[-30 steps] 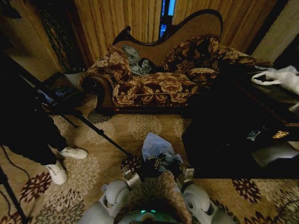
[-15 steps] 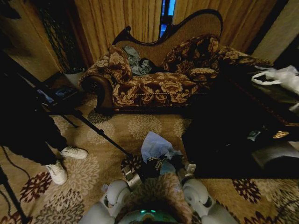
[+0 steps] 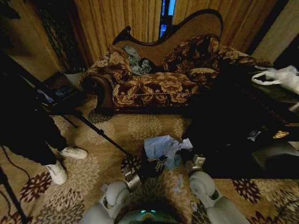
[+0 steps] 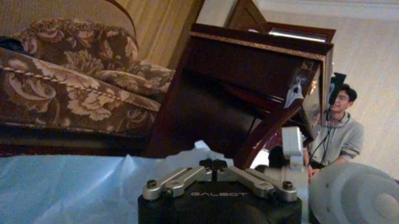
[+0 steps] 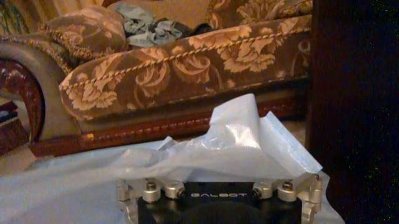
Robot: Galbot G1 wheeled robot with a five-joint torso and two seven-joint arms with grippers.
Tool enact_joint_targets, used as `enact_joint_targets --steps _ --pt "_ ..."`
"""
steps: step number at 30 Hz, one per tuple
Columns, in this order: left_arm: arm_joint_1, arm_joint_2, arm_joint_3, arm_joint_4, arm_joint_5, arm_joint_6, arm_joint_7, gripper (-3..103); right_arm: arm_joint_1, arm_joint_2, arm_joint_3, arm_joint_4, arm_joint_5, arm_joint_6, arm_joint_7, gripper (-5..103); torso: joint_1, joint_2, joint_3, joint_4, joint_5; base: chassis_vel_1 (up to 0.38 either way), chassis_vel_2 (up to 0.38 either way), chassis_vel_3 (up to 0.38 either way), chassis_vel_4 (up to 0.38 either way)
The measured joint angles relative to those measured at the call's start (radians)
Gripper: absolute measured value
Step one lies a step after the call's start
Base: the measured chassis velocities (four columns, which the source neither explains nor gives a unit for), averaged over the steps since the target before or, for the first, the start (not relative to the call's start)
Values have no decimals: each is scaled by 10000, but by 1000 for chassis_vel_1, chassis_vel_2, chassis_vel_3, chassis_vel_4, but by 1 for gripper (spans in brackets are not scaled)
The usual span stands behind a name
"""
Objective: Place a garbage bag over the trash bin.
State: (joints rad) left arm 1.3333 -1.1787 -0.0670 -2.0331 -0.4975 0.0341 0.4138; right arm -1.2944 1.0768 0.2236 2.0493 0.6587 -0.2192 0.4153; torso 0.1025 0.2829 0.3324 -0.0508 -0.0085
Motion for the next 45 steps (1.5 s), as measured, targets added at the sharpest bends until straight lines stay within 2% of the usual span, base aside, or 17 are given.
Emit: enact_joint_targets --steps 8,11,24,33,45 --pt "-48 -17 -20 29 -1 -30 8 0 -903 -408 -132 790 -477 -151 -695 100 0 0 -1 -1 -2 0 0 0 0" --pt "-99 -67 -19 47 -22 -54 -9 0 -1016 -556 -252 637 -1011 -111 -1150 100 0 0 -1 0 -2 0 0 0 0" --pt "-279 -154 -139 184 -156 -184 -49 0 -1394 -1134 0 648 -1206 -143 -1272 100 0 0 0 -1 -1 0 0 0 0" --pt "-598 -322 -236 482 -334 -398 -404 0 -2033 -1853 419 1155 -633 -379 -1084 100 0 0 0 0 -2 0 0 0 0" --pt "-1357 -425 -343 1092 -976 -550 -647 0 -2648 -1869 727 1463 -547 -367 -1196 100 0 0 0 -1 -1 0 0 0 0"
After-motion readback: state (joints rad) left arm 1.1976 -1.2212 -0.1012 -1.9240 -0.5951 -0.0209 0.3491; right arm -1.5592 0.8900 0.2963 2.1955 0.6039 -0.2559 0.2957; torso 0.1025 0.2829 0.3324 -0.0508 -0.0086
